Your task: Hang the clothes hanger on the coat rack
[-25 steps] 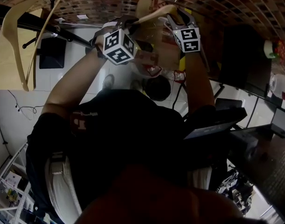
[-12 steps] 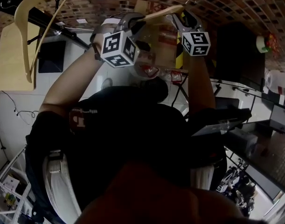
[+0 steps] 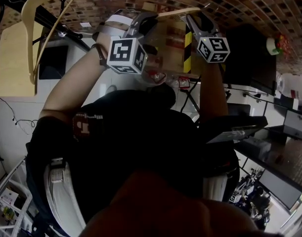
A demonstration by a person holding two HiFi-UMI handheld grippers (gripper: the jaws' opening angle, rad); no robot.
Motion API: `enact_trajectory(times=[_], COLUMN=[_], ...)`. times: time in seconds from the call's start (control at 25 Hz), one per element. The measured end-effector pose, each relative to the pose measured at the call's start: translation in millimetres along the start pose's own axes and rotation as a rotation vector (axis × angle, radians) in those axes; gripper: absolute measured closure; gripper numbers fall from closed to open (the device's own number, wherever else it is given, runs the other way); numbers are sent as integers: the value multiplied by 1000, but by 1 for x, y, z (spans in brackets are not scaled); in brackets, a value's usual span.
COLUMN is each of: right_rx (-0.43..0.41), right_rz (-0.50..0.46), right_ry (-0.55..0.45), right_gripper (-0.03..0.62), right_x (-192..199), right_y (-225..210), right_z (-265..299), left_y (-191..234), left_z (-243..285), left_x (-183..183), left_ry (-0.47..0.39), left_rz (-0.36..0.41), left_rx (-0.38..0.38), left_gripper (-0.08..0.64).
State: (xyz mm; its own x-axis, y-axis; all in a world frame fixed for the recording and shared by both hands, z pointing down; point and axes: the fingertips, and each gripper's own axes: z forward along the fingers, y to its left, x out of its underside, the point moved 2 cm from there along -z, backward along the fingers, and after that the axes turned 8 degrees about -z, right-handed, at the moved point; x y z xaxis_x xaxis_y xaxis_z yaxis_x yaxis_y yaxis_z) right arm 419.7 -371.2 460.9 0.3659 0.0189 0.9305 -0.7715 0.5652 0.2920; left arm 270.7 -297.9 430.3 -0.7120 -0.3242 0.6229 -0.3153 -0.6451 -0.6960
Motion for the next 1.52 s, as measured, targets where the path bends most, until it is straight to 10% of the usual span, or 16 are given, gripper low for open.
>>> enact_trajectory(times=[0.56,1.52], right_rx=[19,-135], right_rz=[-66,-259], right_ry=[-71,-107], right_gripper=[402,405], right_x=[-43,-170], right_y=[-4,3], right_z=[-11,0], left_y=[19,94], left_z=[-21,-93], left_x=[-16,-36], left_ry=[-44,-58], left_rz=[92,-251], left_rx=[-91,-138], left_gripper=[484,485])
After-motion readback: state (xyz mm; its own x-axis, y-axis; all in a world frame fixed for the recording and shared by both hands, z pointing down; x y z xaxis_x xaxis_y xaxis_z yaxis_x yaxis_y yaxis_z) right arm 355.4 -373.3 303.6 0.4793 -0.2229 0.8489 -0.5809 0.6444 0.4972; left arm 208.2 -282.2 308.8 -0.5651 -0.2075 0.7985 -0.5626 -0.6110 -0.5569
